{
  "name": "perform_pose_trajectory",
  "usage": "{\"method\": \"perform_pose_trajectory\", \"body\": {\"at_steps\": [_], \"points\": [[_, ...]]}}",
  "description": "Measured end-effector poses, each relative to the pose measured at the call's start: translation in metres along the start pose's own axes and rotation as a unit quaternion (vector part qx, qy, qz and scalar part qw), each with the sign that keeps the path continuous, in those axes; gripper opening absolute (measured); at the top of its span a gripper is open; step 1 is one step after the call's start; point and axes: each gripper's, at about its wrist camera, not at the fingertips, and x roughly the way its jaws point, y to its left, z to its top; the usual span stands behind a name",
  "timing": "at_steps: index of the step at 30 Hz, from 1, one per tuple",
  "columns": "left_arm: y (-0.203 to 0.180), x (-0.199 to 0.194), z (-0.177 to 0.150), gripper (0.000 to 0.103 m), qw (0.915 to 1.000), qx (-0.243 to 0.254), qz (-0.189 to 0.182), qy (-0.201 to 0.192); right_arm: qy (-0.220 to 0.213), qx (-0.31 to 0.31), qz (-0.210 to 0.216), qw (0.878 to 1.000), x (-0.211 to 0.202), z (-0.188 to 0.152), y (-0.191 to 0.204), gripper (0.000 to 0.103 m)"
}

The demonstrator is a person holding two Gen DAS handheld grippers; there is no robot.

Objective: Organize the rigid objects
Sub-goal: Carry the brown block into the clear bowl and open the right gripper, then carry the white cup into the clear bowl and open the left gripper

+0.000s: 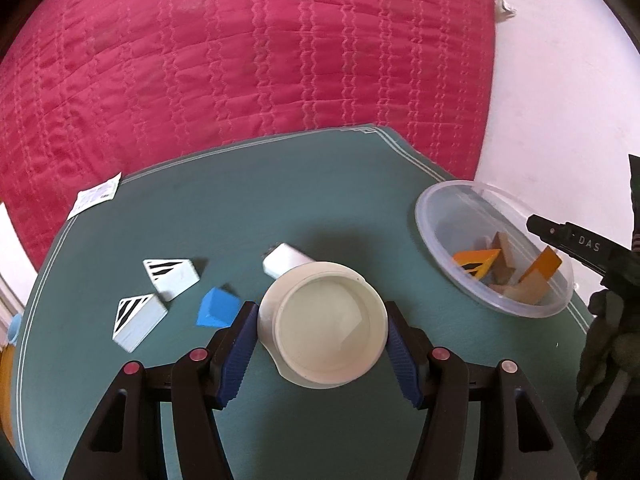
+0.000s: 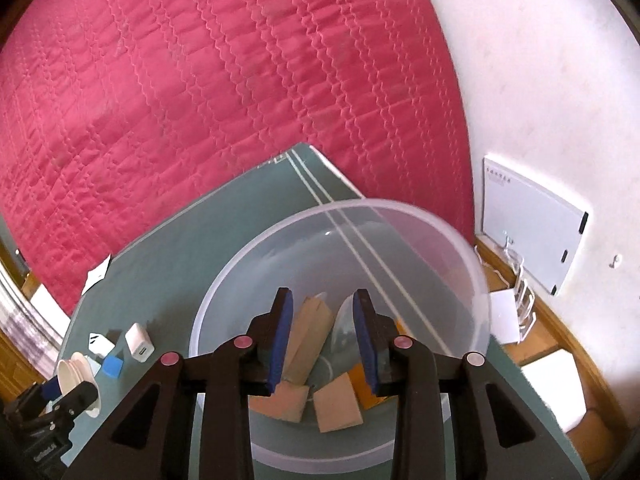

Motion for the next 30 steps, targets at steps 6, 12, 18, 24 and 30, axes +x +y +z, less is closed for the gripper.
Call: {"method": "perform_pose_trajectory", "body": {"at_steps": [6,12,18,24,30], "points": [[-0.018,0.004,0.011,0.064,0.9997,0.020,-0.014,-0.006,-0.028,0.001,-0.028,0.999,-0.007,-0.001,0.000,0.032],[-0.039,0.015,0.025,0.064,0.9986,0.044,-0.028,-0.010,-0.050,0.001,-0.051,0.997,-0.012,-0.003,0.000,0.033],[-0.059,0.032,0.042,0.064,0.9970,0.060,-0.049,-0.008,-0.059,-0.001,-0.056,0.997,-0.013,-0.005,0.002,0.036],[-0.077,0.047,0.057,0.064,0.9950,0.079,-0.059,-0.016,-0.062,-0.003,-0.055,0.997,-0.013,-0.007,0.002,0.036],[-0.095,0.067,0.072,0.064,0.9933,0.091,-0.069,-0.019,-0.066,0.001,-0.054,0.996,-0.014,-0.008,0.001,0.036]]}}
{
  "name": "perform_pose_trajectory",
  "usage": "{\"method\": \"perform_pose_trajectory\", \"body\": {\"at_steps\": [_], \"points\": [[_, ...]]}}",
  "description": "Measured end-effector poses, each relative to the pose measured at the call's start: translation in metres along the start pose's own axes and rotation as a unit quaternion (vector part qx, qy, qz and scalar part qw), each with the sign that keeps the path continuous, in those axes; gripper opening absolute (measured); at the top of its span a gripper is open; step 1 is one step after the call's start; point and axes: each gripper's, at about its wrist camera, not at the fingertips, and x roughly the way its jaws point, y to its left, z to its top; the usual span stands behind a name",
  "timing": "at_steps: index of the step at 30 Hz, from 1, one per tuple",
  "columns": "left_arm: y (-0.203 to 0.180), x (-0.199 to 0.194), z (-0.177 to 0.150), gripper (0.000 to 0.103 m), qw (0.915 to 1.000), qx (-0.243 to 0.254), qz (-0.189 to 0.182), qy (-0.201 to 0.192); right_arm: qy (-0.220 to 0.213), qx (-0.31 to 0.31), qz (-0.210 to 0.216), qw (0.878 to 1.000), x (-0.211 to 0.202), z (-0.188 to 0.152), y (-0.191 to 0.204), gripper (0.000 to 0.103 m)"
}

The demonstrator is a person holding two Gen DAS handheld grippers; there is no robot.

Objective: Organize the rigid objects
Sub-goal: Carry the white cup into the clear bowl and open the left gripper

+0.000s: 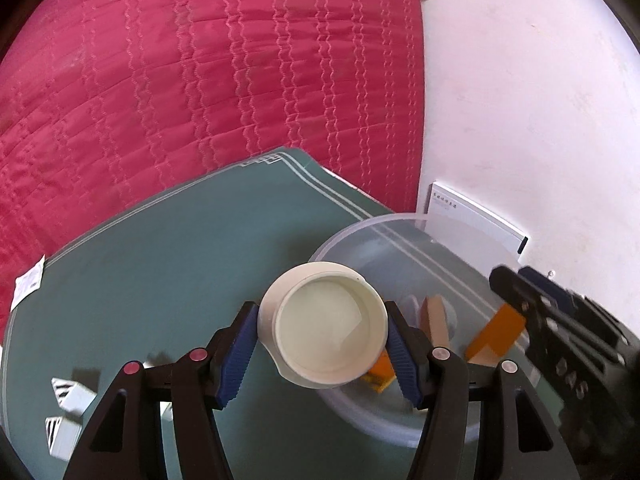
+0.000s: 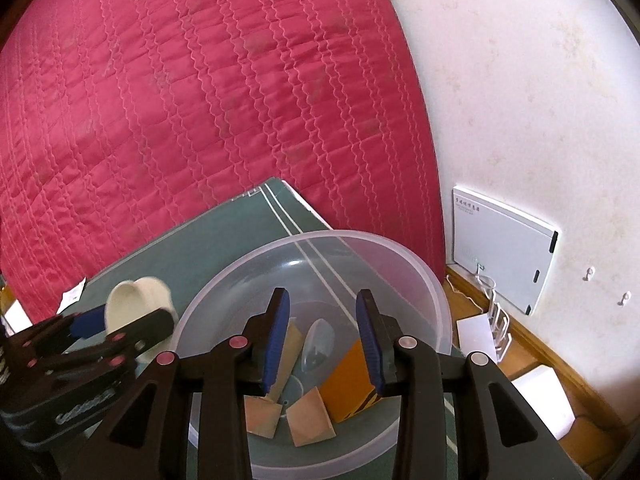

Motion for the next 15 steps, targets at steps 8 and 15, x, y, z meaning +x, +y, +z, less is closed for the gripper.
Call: {"method": "perform_pose_trajectory", "body": {"at_steps": [8,15], "points": [[0.008,0.021,0.003,0.082,0.9995,-0.026,-0.020,0.001,-0.002,-0.002,0.001,1.000,0.000,-0.001,0.001,0.036],[0.021,0.015,-0.009,0.082,0.9992,-0.040,-0.002,0.010,0.001,-0.004,0.001,1.000,0.000,-0.002,0.003,0.036]]}}
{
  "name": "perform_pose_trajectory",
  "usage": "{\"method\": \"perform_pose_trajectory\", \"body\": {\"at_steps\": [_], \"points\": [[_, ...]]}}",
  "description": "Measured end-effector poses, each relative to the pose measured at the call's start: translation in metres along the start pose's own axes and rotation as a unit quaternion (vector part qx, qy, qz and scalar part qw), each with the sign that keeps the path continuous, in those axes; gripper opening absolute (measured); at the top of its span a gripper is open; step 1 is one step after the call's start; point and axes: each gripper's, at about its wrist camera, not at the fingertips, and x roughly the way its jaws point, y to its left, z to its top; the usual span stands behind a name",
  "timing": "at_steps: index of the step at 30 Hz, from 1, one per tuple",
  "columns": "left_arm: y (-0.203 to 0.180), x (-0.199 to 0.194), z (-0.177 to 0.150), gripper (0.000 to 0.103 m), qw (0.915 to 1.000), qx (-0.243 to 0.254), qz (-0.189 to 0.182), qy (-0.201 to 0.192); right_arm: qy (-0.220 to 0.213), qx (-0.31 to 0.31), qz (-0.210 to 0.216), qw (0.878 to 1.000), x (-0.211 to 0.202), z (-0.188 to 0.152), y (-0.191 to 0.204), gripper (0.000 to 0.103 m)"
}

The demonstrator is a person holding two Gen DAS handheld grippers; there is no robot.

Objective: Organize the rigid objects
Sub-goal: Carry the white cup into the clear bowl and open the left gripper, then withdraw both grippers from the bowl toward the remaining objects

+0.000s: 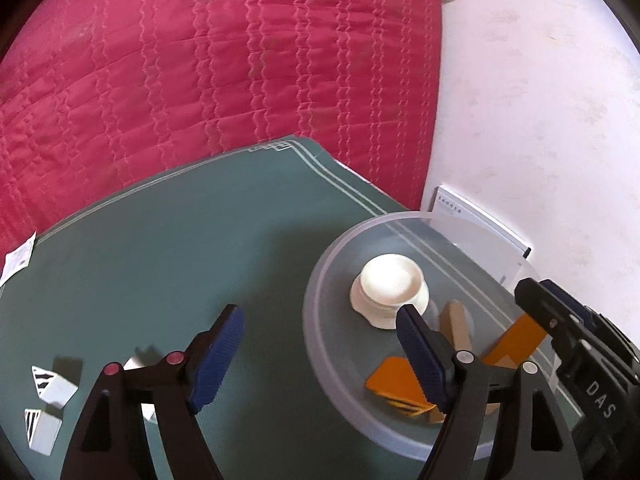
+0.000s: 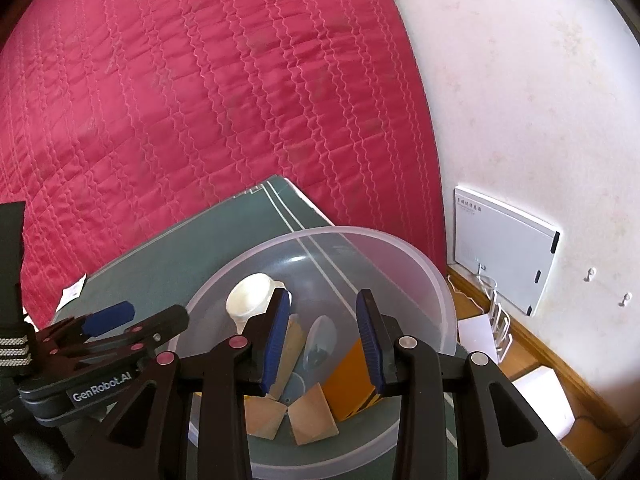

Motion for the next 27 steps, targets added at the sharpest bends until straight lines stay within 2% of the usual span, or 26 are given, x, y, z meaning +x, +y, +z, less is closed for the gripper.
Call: {"method": "perform_pose_trajectory", "body": {"at_steps": [5,9,20,27], "points": [[0.008,-0.005,-0.006,0.084,0.9998,-0.012,0.015,0.002,0.002,-0.004,-0.001,1.000,0.001,-0.002,0.002,0.037],[0.014,-0.013,-0.010,0.085,0.9994,-0.017,0.029,0.002,-0.001,-0.007,0.001,1.000,0.001,-0.003,0.003,0.048],[0.040,-0.033,-0.024,0.090,0.9972,-0.039,0.063,0.005,0.003,-0.021,0.000,1.000,0.003,-0.008,0.008,0.048],[0.074,-0.053,-0.041,0.093,0.9938,-0.063,0.091,0.005,0.003,-0.028,-0.002,1.000,0.003,-0.010,0.009,0.048]]}}
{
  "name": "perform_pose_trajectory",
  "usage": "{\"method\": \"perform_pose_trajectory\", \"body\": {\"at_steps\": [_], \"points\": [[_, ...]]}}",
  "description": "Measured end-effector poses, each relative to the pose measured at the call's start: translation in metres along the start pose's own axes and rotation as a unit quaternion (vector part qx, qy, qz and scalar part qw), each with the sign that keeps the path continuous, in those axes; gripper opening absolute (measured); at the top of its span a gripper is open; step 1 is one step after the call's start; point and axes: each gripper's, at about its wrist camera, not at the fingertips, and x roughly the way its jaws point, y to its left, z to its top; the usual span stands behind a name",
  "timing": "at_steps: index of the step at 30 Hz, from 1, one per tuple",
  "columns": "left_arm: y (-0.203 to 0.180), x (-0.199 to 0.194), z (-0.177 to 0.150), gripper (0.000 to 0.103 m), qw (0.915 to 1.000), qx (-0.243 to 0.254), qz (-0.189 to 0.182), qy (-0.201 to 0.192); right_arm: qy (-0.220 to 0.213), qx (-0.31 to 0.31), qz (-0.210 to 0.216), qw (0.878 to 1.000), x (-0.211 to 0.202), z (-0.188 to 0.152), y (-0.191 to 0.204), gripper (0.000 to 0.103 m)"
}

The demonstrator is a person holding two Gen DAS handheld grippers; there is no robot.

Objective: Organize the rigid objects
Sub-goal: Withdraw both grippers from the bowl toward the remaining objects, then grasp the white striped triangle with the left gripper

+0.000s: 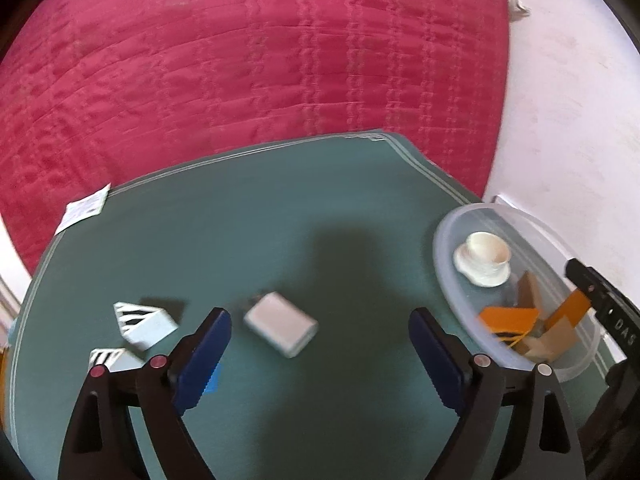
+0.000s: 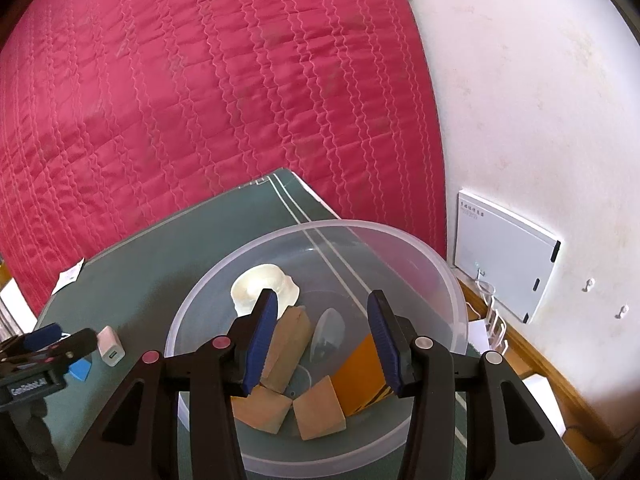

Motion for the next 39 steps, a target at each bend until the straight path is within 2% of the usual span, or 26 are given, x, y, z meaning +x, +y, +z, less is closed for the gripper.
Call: {"method": "perform_pose_trajectory", "body": {"at_steps": [15,28,34,39], "points": [[0.090,-0.022,-0.026,0.093,0.9947,-0.073,0.071,0.013,-0.003,-0.038,-0.002,0.999,-0.009,-0.003,0.012,0.049],[0.149,-0.010,-0.039,0.093,0.9809,-0.136,0.135,0.036,0.004,-0.090,0.076,0.993,-0.044,-0.017,0.066,0.053],[0.153,0.007,-0.036,0.093,0.9777,-0.149,0.139,0.051,0.002,-0.116,0.109,0.987,-0.059,-0.026,0.091,0.056],[0.152,0.015,-0.035,0.093,0.9765,-0.154,0.141,0.055,0.020,-0.135,0.124,0.983,-0.058,-0.039,0.106,0.056]]}}
